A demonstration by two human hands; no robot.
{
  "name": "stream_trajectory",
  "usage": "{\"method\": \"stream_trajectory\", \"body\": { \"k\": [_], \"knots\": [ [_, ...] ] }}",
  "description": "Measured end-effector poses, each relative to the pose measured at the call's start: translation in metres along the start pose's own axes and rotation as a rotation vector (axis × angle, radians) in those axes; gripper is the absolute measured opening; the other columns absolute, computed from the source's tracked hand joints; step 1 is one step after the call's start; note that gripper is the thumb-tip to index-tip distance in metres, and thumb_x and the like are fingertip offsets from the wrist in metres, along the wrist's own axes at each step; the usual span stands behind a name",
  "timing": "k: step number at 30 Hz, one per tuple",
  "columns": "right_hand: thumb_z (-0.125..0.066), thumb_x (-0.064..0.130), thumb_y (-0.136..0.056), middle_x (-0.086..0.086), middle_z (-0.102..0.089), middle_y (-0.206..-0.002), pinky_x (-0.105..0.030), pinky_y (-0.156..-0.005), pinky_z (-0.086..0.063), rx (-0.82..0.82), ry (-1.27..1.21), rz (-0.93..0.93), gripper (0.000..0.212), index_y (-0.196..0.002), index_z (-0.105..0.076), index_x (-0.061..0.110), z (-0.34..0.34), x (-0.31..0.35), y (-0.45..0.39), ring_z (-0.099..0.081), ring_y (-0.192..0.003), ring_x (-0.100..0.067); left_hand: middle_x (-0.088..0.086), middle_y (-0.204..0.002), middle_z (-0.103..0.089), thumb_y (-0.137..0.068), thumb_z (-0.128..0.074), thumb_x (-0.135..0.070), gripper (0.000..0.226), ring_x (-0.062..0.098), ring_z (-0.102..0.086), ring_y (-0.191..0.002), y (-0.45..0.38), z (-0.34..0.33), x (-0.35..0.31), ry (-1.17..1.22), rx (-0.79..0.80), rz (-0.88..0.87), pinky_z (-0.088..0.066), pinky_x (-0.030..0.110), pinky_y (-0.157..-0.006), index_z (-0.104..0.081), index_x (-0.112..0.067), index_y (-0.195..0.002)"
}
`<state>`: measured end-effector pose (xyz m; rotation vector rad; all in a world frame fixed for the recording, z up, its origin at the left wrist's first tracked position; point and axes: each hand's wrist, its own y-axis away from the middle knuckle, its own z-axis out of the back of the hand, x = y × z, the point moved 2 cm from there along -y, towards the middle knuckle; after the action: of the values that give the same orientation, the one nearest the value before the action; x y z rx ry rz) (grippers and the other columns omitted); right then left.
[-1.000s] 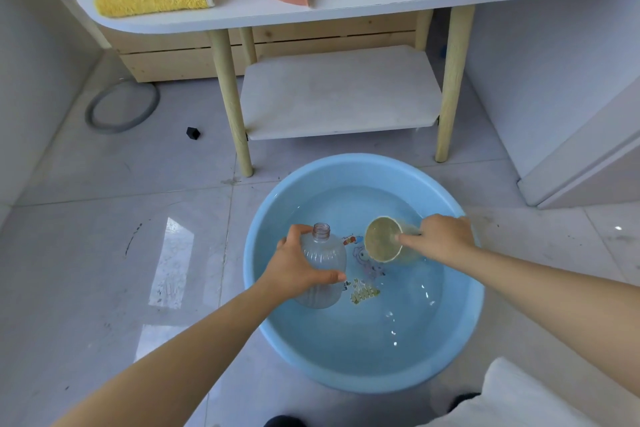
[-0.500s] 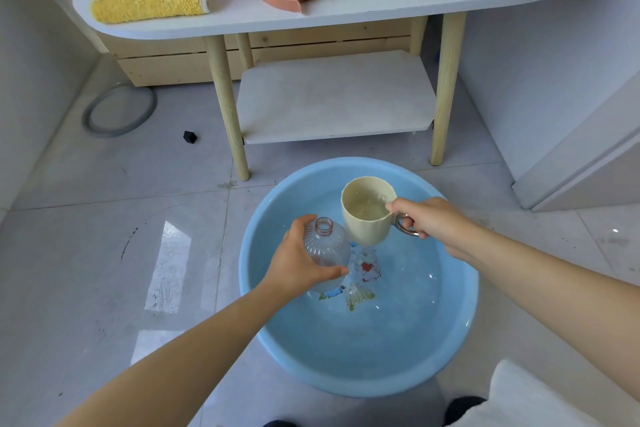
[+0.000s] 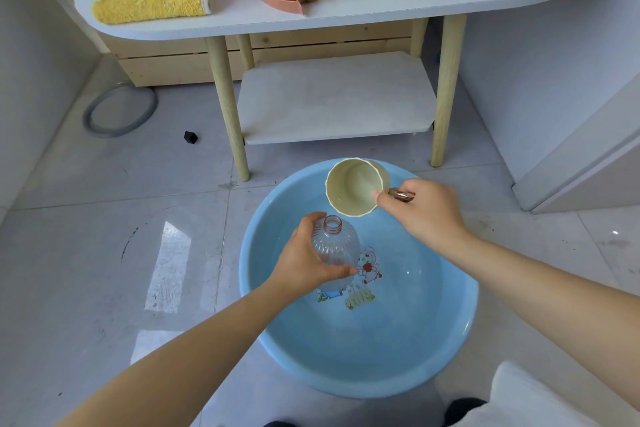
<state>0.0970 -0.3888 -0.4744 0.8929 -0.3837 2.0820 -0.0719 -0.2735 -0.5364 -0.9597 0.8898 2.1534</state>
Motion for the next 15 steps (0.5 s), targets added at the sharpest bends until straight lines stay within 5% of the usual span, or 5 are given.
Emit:
{"method": "stream_trajectory", "body": {
  "k": [4,7,15],
  "knots": [
    [-0.07,0.043,-0.079,0.012,-0.047,-0.039,-0.029,-0.07,-0.025,-0.053,0.034,0.107,0.056,-0.046,-0.03,0.022,0.0001,0.0074,0.0008,-0.033,-0.049,-0.007,-0.013,-0.129,-0.048,-0.054,-0.091,-0.036,0.098,0.004,-0.047,-0.115,-0.0006,-0.0004,-0.0034,-0.001,0.002,-0.006,-0.036,0.012,-0.085,-0.035,-0.031,-0.134],
    [-0.059,0.055,-0.071,0.006,-0.034,-0.036,-0.027,-0.071,-0.025,-0.103,0.088,0.179,0.05,-0.045,-0.031,0.023,-0.0027,0.0098,-0.0007,-0.036,-0.05,-0.004,-0.013,-0.128,-0.048,-0.054,-0.091,-0.036,0.098,0.004,-0.048,-0.113,-0.0008,0.0002,-0.0048,-0.004,-0.001,-0.005,-0.035,0.009,-0.081,-0.034,-0.032,-0.133],
    [-0.04,0.069,-0.065,0.013,-0.04,-0.043,-0.024,-0.075,-0.022,-0.171,0.12,0.264,0.05,-0.05,-0.044,0.022,-0.008,0.0061,-0.0019,-0.044,-0.06,-0.015,-0.011,-0.128,-0.048,-0.055,-0.091,-0.034,0.097,0.004,-0.047,-0.112,-0.0001,0.0018,-0.0064,-0.006,-0.003,-0.006,-0.035,-0.006,-0.07,-0.033,-0.03,-0.134]
  ]
}}
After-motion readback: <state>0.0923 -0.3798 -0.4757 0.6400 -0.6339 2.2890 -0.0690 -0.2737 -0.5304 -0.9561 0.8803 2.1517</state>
